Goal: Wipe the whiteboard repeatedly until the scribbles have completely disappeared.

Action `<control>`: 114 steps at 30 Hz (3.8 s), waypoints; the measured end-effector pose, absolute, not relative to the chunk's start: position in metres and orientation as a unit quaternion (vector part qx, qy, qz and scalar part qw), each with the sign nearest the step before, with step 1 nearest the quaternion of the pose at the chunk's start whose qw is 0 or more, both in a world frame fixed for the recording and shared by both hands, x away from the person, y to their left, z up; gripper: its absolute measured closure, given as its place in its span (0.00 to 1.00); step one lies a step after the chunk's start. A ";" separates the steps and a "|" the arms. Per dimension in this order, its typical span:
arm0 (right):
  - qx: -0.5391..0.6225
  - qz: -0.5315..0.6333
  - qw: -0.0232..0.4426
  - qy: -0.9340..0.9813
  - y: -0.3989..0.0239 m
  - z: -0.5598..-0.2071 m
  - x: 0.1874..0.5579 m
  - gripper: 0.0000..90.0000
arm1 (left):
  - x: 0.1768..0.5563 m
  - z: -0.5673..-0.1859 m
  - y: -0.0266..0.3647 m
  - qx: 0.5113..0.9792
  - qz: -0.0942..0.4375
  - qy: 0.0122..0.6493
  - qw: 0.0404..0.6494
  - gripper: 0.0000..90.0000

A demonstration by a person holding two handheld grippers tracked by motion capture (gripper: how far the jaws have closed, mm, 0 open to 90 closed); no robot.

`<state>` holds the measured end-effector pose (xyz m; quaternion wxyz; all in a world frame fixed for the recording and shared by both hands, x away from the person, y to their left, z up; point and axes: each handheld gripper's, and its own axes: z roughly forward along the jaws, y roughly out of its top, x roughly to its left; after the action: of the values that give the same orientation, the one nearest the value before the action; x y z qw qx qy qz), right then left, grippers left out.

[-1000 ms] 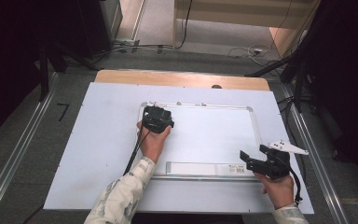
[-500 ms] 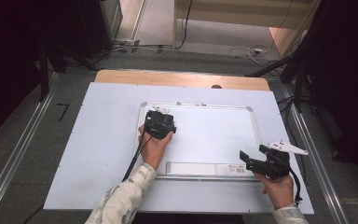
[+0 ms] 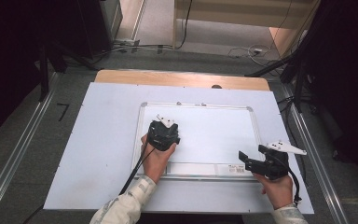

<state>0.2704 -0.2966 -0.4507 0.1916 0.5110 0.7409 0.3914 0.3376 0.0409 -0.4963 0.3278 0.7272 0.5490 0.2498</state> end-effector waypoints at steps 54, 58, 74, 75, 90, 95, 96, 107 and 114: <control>0.515 0.396 0.188 0.736 -0.301 -0.450 0.270 0.14 | 0.397 -0.491 0.077 0.668 0.256 0.631 0.301 0.46; 0.513 0.396 0.191 0.737 -0.300 -0.450 0.269 0.14 | 0.386 -0.492 0.079 0.670 0.257 0.628 0.301 0.46; 0.510 0.392 0.190 0.742 -0.296 -0.451 0.272 0.14 | 0.366 -0.491 0.042 0.699 0.245 0.598 0.307 0.46; 0.509 0.393 0.190 0.742 -0.296 -0.451 0.272 0.14 | 0.369 -0.491 0.042 0.699 0.244 0.599 0.307 0.46; 0.513 0.393 0.188 0.740 -0.298 -0.451 0.271 0.14 | 0.371 -0.460 0.046 0.695 0.270 0.577 0.333 0.46; 0.511 0.393 0.189 0.740 -0.297 -0.450 0.270 0.14 | 0.365 -0.447 0.050 0.697 0.276 0.571 0.334 0.46; 0.512 0.393 0.190 0.740 -0.297 -0.450 0.270 0.14 | 0.365 -0.447 0.050 0.697 0.274 0.572 0.333 0.46; 0.513 0.392 0.189 0.740 -0.297 -0.451 0.271 0.14 | 0.352 -0.445 0.054 0.693 0.257 0.572 0.356 0.46; 0.511 0.391 0.190 0.741 -0.296 -0.451 0.271 0.14 | 0.344 -0.442 0.057 0.693 0.256 0.569 0.361 0.46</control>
<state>0.2712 -0.2958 -0.4511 0.1899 0.5113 0.7413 0.3911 0.3435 0.0572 -0.4423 0.3614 0.6933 0.5687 0.2558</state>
